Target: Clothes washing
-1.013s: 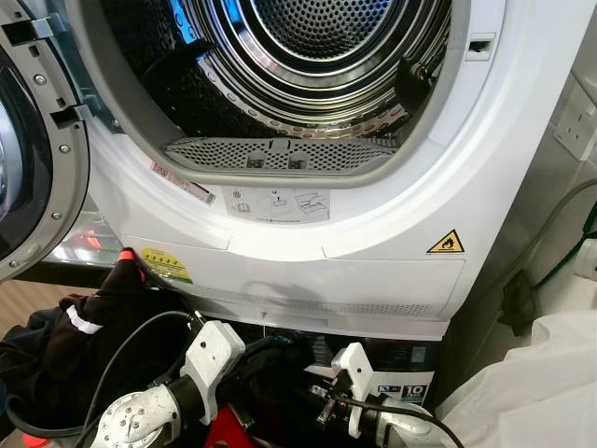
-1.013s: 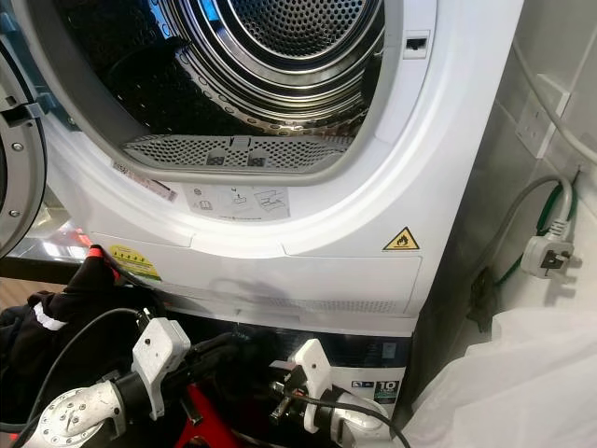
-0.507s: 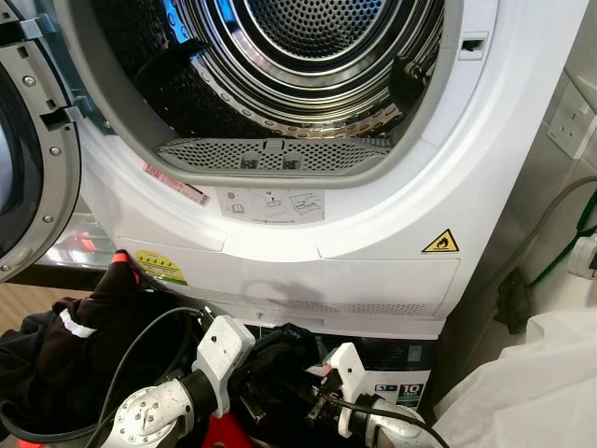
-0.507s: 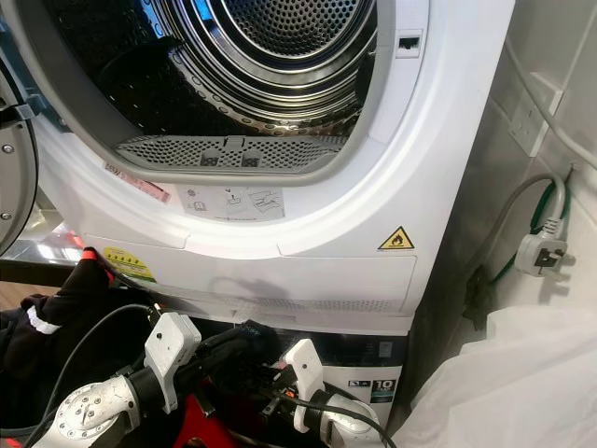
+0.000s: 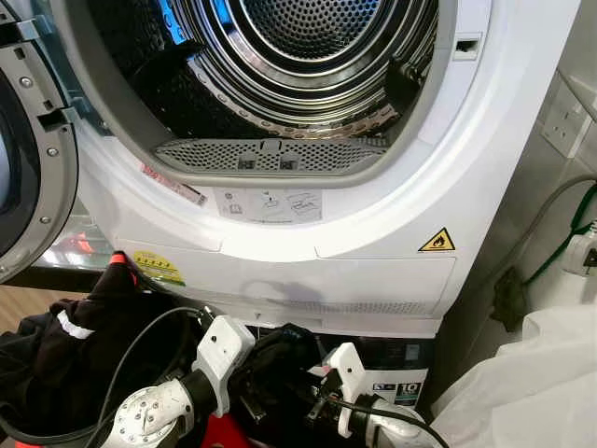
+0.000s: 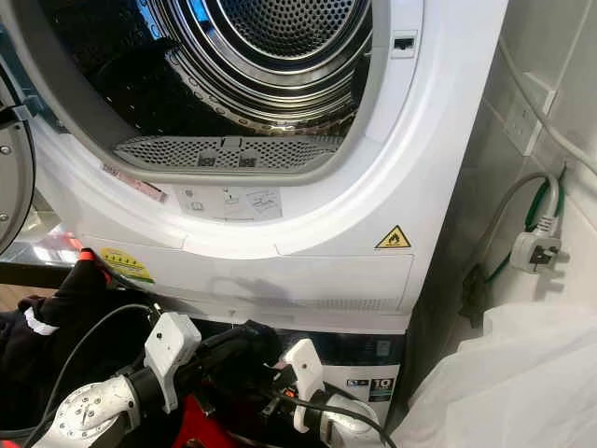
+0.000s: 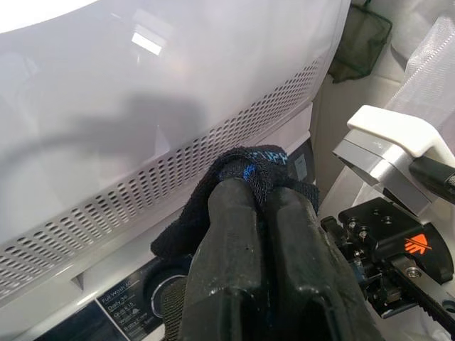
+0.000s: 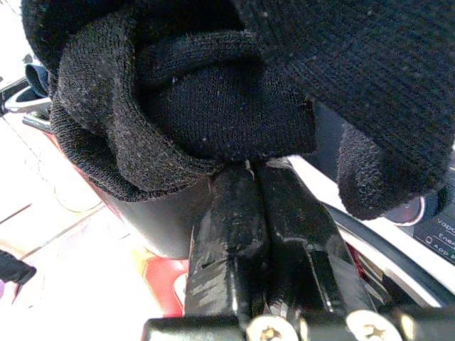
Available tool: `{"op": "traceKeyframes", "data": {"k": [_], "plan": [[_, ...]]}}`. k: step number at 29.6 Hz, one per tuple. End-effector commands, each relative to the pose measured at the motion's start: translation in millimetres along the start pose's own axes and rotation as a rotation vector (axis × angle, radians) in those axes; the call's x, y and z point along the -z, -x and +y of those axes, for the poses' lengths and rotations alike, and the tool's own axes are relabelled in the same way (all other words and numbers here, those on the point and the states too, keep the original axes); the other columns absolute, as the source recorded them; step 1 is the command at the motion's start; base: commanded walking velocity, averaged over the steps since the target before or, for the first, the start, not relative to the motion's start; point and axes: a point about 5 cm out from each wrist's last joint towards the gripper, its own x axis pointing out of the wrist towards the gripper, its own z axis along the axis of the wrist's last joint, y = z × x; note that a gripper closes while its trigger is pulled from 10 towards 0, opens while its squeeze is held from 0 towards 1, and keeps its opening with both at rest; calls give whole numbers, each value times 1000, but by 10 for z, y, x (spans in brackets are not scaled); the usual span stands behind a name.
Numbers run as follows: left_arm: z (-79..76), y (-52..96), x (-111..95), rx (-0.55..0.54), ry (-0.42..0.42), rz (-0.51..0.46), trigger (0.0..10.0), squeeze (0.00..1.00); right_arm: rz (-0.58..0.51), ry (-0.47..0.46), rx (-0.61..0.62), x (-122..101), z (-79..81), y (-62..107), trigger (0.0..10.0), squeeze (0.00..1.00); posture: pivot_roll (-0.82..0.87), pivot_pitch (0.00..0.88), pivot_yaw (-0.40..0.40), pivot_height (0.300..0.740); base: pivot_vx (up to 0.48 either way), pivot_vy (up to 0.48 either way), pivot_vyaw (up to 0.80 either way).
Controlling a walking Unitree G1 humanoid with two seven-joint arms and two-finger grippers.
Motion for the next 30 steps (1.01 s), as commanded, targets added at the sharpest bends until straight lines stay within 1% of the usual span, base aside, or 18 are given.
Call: {"op": "traceKeyframes", "data": {"k": [1, 7, 8, 9, 10, 11, 20, 22, 23, 24, 26, 30], "plan": [[17, -5, -20, 0, -22, -5, 0, 0, 3, 2, -14, 4, 48, -41, 10000, 0, 70, 0, 131, 740, 0, 0, 0], [23, -14, -19, -7, -24, -7, 0, 0, 1, -7, -17, 5, 61, -48, 10000, 0, 69, 0, 130, 740, 0, 0, 0], [65, -26, -66, -64, -26, -42, 0, 0, 79, -48, 11, 195, -21, 130, 10000, 1000, 65, 0, 128, 740, 0, 0, 0], [95, -31, -100, -106, -25, -68, 0, 0, 139, -77, 33, 335, -74, 275, 10000, 1000, 66, 0, 129, 740, 0, 0, 0], [113, -30, -122, -132, -23, -84, 0, 0, 180, -96, 44, 428, -102, 378, 10000, 1000, 65, 0, 129, 740, 0, 0, 0], [116, -26, -130, -142, -21, -91, 0, 0, 202, -103, 49, 480, -110, 433, 10000, 1000, 62, 0, 129, 740, 0, 0, 0], [81, -34, -109, -124, -10, -82, 0, 0, 188, -113, 21, 472, -95, 441, 10000, 1000, 62, 0, 126, 740, 0, 0, 0], [65, -37, -85, -115, -8, -69, 0, 0, 171, -124, -2, 448, -87, 432, 10000, 1000, 61, 0, 125, 740, 0, 0, 0], [38, -42, -35, -101, 9, -44, 0, 0, 155, -134, -34, 425, -74, 425, 10000, 1000, 63, 0, 124, 740, 0, 0, 0], [38, -42, -35, -101, 9, -44, 0, 0, 155, -134, -34, 425, -74, 425, 10000, 1000, 63, 0, 124, 740, 0, 0, 0], [0, -46, 46, -75, 20, -10, 0, 0, 131, -152, -84, 394, -52, 423, 10000, 1000, 60, 0, 122, 740, 0, 0, 0], [-29, -58, 98, -54, 27, 5, 0, 0, 86, -172, -134, 333, -37, 431, 10000, 1000, 60, 0, 121, 740, 0, 0, 0]]}}
